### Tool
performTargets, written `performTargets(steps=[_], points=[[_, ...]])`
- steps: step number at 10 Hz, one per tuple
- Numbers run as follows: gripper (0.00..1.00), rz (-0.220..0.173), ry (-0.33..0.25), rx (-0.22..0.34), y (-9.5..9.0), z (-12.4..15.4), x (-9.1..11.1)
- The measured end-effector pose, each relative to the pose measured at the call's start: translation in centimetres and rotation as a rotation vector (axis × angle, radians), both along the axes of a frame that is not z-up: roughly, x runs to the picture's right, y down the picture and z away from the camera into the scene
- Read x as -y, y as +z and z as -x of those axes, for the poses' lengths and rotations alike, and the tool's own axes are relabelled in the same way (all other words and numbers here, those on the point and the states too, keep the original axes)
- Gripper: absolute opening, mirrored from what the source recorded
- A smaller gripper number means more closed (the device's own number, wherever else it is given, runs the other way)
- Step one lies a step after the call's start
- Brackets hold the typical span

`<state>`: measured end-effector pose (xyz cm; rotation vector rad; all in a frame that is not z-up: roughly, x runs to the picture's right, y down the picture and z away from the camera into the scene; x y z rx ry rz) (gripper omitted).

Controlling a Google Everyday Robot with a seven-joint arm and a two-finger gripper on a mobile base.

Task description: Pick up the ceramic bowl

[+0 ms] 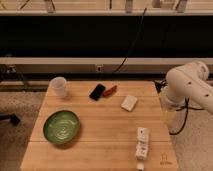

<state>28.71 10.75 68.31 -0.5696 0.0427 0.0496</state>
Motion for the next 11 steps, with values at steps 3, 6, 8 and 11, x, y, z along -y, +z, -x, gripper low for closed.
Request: performTargets(steps=[3, 6, 8, 11], points=[[0.8, -0.002, -0.035, 0.0, 0.0, 1.3, -0.2], [0.8, -0.011, -0.102, 0.006, 0.1, 5.6, -0.1], [0.8, -0.016, -0.14, 0.009, 0.0, 6.5, -0.2], [0.8, -0.025, -0.214, 0.027, 0.1, 9.7, -0.2]])
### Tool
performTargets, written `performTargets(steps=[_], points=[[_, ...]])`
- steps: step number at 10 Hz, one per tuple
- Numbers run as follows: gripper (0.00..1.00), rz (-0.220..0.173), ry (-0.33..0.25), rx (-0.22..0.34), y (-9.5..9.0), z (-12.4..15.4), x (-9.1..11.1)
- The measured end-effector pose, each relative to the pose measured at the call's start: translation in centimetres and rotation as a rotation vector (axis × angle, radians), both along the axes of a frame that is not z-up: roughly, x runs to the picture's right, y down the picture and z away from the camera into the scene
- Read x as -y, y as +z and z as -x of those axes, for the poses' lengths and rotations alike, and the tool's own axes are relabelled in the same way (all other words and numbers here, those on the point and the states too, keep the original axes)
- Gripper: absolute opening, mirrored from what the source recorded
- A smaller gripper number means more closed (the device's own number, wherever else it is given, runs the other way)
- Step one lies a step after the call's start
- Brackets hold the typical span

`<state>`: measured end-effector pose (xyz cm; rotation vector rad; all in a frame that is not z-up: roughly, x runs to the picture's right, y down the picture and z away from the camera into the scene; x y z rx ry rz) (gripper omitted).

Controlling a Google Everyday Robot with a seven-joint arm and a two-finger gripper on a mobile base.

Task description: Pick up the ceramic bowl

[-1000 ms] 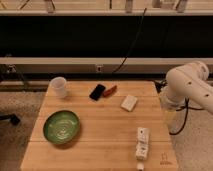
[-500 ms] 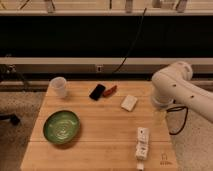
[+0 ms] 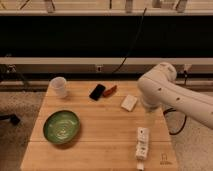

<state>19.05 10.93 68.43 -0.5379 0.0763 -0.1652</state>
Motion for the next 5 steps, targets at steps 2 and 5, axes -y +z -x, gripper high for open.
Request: performTargets(steps=[2, 5], points=[[0.8, -0.008, -0.066, 0.014, 0.1, 1.7, 0.0], [0.8, -0.012, -0.144, 0.037, 0.1, 3.9, -0.1]])
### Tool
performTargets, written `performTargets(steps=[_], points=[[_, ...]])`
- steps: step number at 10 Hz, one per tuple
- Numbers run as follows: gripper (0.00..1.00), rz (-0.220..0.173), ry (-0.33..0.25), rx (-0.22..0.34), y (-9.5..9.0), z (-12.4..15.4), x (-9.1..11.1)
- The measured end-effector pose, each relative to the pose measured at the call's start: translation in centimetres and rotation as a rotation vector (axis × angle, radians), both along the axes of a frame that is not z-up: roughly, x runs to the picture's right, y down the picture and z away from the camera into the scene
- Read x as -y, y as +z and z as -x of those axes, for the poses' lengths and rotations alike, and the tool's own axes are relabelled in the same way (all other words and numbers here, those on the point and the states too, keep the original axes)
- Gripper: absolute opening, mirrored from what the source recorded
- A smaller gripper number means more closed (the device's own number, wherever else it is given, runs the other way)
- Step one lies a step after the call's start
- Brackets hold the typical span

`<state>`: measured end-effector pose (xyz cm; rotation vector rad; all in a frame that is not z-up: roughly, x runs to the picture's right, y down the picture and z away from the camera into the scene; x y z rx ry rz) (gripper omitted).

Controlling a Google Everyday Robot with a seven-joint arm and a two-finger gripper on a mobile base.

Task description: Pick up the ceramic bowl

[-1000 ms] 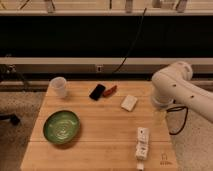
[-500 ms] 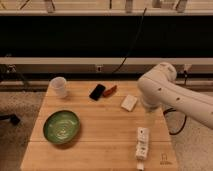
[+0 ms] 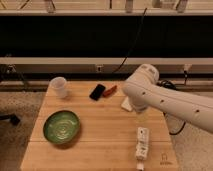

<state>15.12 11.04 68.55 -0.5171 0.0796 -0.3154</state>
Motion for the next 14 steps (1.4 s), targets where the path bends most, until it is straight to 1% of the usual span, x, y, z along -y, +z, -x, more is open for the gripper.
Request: performTargets(steps=[5, 7, 9, 12, 14], points=[[0.8, -0.004, -0.114, 0.041, 0.2, 3.7, 0.2], [0.8, -0.005, -0.163, 0.06, 0.3, 5.8, 0.4], [0.8, -0.003, -0.2, 0.072, 0.3, 6.5, 0.3], [0.8, 0.001, -0.279, 0.106, 0.5, 9.6, -0.2], [0.8, 0.003, -0.321, 0.115, 0.6, 10.0, -0.7]])
